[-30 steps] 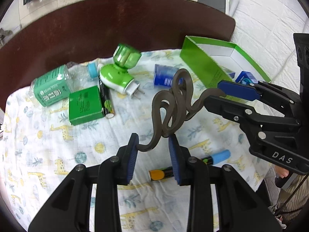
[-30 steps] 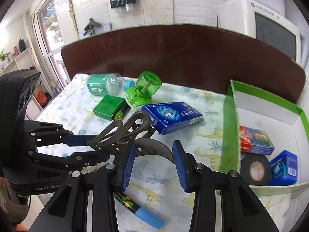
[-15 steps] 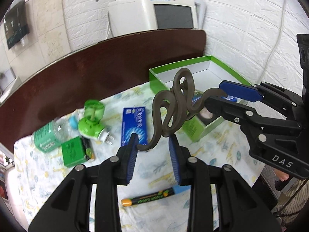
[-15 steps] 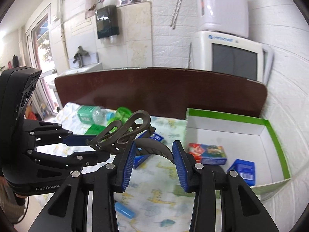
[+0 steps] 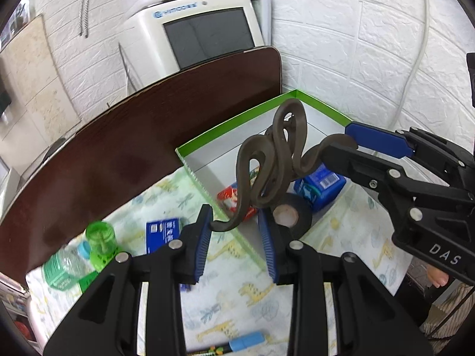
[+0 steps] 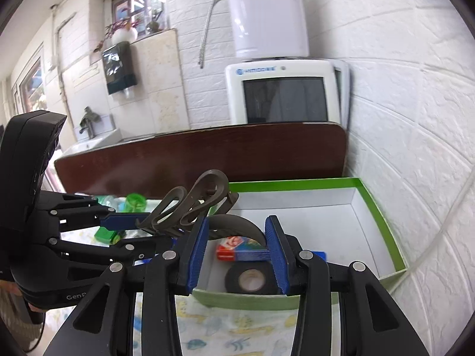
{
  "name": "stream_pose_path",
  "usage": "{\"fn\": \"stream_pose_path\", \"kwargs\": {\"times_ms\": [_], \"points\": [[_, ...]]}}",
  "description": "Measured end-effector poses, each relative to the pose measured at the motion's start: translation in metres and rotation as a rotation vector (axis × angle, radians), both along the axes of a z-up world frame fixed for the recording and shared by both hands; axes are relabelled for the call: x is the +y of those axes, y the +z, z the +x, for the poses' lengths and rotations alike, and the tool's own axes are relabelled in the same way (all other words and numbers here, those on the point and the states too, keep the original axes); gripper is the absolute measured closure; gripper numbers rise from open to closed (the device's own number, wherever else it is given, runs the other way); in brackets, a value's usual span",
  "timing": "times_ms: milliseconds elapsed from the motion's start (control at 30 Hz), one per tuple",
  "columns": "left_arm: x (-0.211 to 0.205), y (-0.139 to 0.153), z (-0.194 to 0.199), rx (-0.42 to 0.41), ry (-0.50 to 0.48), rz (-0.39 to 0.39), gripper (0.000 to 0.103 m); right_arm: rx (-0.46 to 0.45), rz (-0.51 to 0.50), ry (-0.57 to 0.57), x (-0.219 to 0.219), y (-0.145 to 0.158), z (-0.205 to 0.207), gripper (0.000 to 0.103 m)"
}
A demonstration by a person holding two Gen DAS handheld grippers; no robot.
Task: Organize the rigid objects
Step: 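Carry the hair clip with the right gripper into the green box, then open the right gripper to drop the hair clip in the box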
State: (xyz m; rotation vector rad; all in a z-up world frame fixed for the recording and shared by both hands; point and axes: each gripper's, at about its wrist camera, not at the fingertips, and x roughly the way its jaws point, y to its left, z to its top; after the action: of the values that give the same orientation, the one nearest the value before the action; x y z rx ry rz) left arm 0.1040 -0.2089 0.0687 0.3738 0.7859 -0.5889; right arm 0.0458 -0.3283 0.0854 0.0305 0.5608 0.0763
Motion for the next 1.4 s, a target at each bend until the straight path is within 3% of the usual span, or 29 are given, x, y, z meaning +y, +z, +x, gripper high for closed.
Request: {"fn": "stream_pose_path", "kwargs": {"times_ms": [233,467,933,1000,1067,1167,1400], "points": [[-0.034,-0.004,0.021,-0.015,-0.023,0.056,0.072,0.011,0.073,-0.051,-0.038,-0.006,0.019,0.060],[-0.051,-0.024,0.042,0.026,-0.028,0.085,0.072,0.057,0.118,-0.071,-0.061,-0.023,0.041,0.060],[-0.052,-0.060,0.067,0.087,0.017,0.176,0.069,0.176,0.155,-0.057,-0.063,-0.064,0.075,0.060],[-0.053,-0.063,0.068,0.082,0.021,0.183,0.066,0.191,0.146,-0.059,-0.060,-0.066,0.080,0.060],[-0.052,-0.062,0.068,0.069,0.018,0.169,0.049,0.203,0.141,-0.059,-0.058,-0.070,0.083,0.060],[-0.050,-0.057,0.066,0.038,0.030,0.159,0.037,0.208,0.136,-0.079,-0.058,-0.070,0.081,0.060],[-0.028,-0.041,0.059,0.000,0.064,0.127,0.037,0.176,0.142,-0.082,-0.057,-0.059,0.066,0.060]]}}
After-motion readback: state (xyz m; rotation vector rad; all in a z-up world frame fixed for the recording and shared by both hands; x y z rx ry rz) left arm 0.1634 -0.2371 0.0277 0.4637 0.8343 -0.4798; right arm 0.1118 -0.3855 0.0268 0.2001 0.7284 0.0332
